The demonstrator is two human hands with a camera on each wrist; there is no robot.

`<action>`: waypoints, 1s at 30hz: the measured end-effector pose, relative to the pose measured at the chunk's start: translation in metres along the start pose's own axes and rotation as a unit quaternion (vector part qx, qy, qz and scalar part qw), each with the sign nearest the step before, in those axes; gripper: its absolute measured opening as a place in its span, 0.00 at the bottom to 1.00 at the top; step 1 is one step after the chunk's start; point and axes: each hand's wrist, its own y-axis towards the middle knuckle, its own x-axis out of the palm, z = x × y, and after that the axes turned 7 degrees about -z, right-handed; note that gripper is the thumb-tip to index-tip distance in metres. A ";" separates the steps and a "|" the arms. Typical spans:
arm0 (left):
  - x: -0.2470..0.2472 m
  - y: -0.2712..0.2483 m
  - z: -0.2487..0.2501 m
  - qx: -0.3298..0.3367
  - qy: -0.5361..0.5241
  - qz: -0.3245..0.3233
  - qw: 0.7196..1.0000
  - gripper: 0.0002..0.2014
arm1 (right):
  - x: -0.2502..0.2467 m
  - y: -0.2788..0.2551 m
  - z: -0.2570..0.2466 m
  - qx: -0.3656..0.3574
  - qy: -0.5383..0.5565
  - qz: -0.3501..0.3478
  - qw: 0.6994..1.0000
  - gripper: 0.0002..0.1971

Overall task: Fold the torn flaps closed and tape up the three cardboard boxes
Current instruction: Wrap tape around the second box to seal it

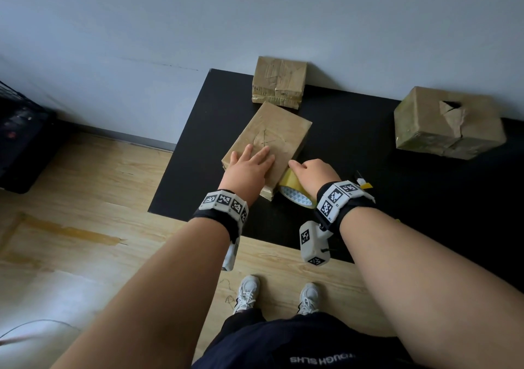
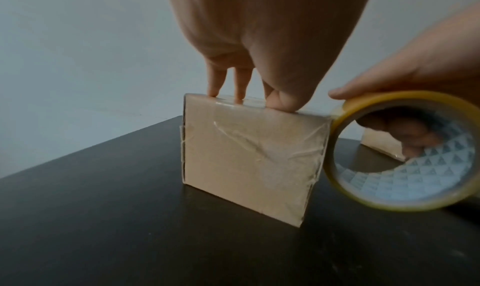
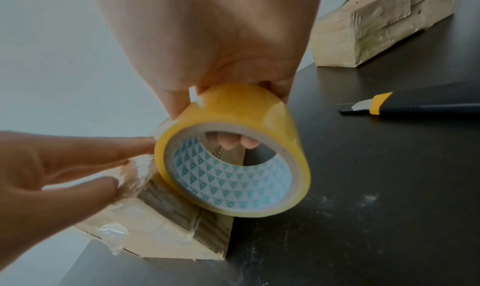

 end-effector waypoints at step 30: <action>0.024 -0.004 0.004 -0.003 0.001 0.054 0.999 0.28 | 0.003 -0.013 0.029 -0.041 0.027 -0.026 0.998 0.21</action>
